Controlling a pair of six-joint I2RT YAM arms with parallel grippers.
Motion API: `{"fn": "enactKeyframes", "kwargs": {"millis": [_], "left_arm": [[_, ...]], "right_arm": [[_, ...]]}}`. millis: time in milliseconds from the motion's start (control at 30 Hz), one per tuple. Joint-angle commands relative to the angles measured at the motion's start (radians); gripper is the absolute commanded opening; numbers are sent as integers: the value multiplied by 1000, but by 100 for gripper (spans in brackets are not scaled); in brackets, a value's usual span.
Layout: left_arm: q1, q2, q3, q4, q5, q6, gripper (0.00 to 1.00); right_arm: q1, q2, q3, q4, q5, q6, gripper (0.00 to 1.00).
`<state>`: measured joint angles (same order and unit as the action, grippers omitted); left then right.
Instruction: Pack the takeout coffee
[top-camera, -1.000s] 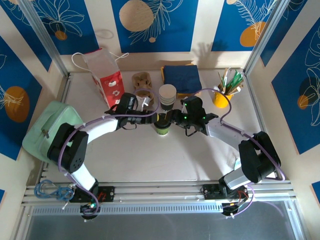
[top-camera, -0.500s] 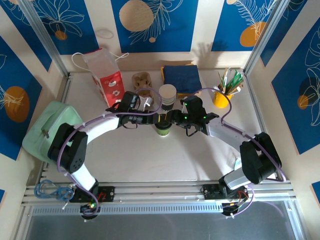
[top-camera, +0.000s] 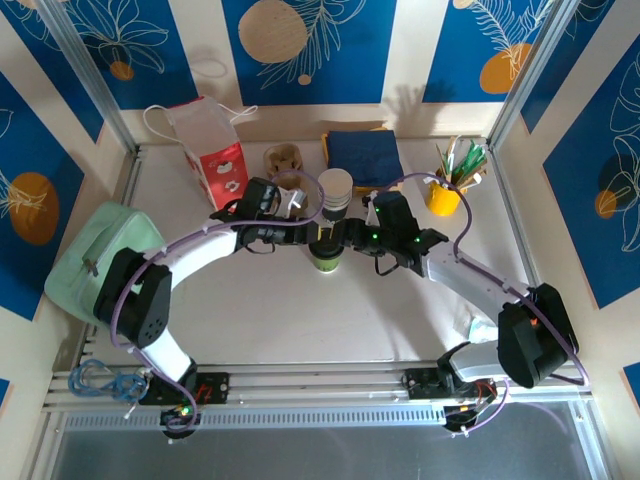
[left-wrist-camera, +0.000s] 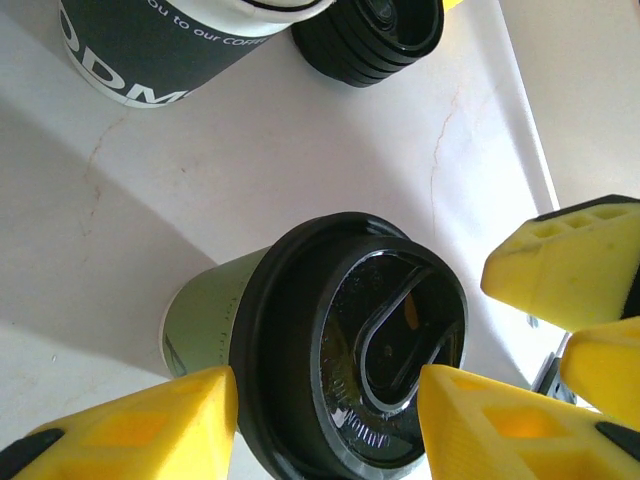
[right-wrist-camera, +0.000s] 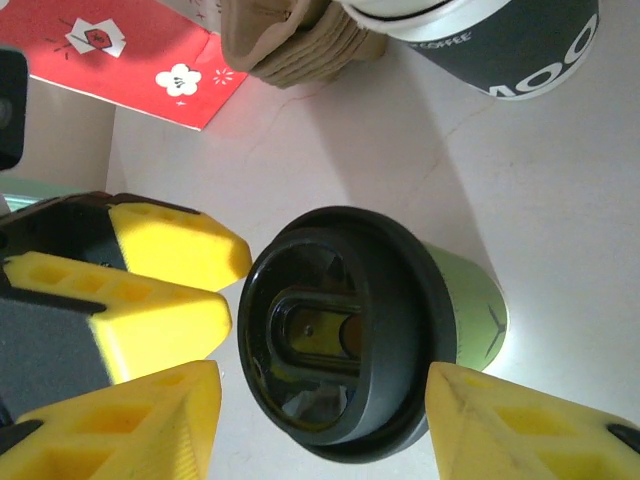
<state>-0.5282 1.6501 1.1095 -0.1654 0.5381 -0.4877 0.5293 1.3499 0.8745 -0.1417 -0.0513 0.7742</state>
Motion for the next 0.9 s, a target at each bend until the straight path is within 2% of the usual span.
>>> {"fn": "enactKeyframes", "kwargs": {"millis": [0, 500, 867], "left_arm": [[-13, -18, 0, 1, 7, 17, 51], [-15, 8, -19, 15, -5, 15, 50], [-16, 36, -40, -9, -58, 33, 46]], "right_arm": [[3, -6, -34, -19, 28, 7, 57], [-15, 54, -45, -5, 12, 27, 57], [-23, 78, -47, -28, 21, 31, 57]]}}
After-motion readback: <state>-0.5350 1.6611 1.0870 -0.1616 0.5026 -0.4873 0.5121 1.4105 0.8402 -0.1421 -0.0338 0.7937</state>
